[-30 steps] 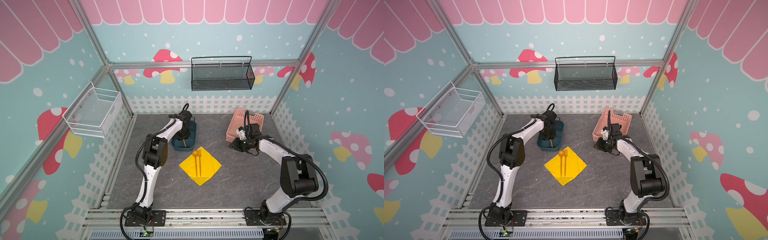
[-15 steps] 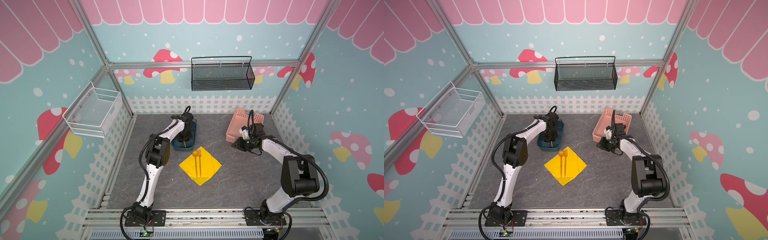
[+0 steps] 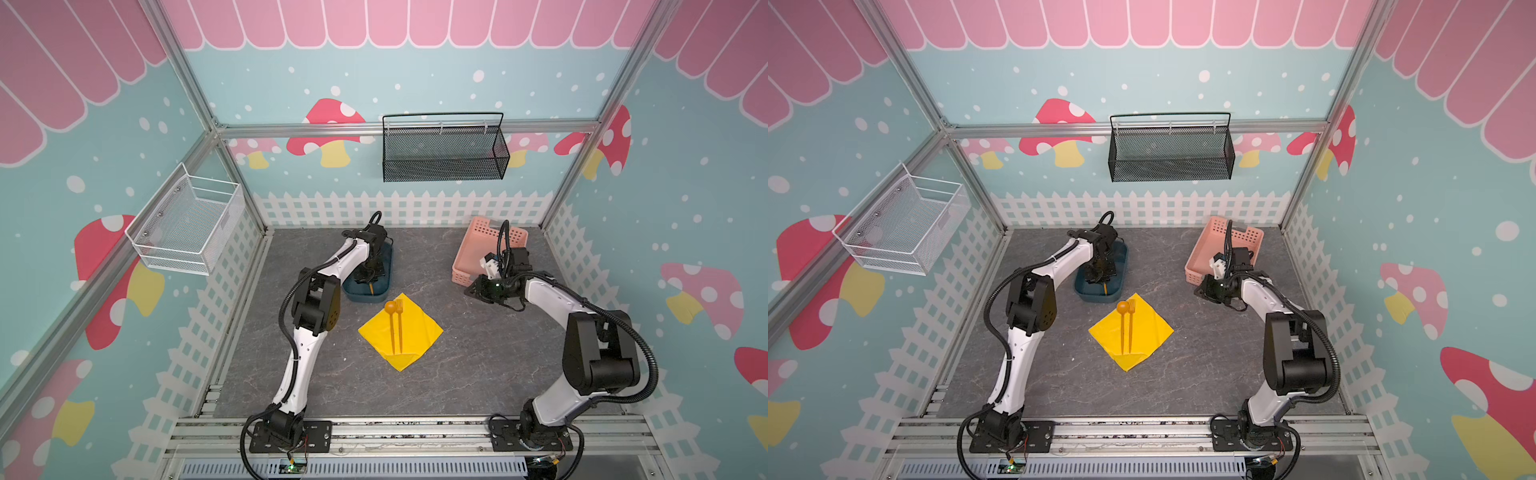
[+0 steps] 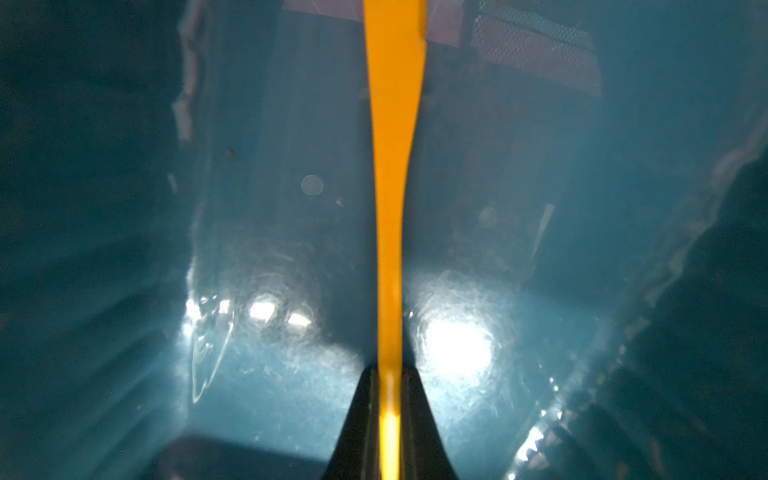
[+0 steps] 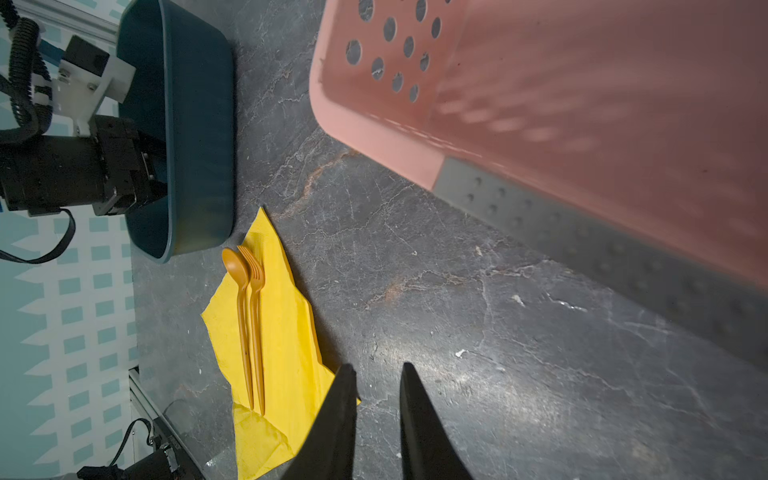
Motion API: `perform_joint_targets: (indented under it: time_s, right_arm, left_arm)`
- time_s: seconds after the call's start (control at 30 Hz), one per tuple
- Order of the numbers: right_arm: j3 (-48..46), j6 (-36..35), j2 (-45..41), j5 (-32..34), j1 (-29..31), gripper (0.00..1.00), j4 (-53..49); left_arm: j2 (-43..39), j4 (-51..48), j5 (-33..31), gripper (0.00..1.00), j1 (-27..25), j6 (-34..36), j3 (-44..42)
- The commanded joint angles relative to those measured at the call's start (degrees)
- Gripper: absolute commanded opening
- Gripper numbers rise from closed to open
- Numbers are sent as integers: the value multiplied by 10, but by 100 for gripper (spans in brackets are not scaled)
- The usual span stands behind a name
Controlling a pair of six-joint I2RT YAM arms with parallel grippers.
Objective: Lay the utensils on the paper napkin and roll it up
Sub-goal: 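Lower the left gripper into the teal tray and grasp the orange knife, then lift the knife upright with the left gripper while the right gripper approaches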
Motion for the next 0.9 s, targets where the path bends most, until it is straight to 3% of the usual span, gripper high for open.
perform_joint_targets:
  time_s: [0.0,0.33,0.6,0.87]
  right_arm:
    - [-1,-6,-19,-7,-5,21,-8]
    - [6,7,-33,-24,-4,21,-1]
    - [-7,30,-52,-62,-4,21,28]
    - [-31,110,-62,-127,18,21,115]
  left_arm:
    - [11,-19,-8,7,1,9,3]
    - [-71,-8,-6,6,1,33,1]
    - [-153,16,24,6,1,47,-53]
    - [-258,51,81,6,-5,77,-151]
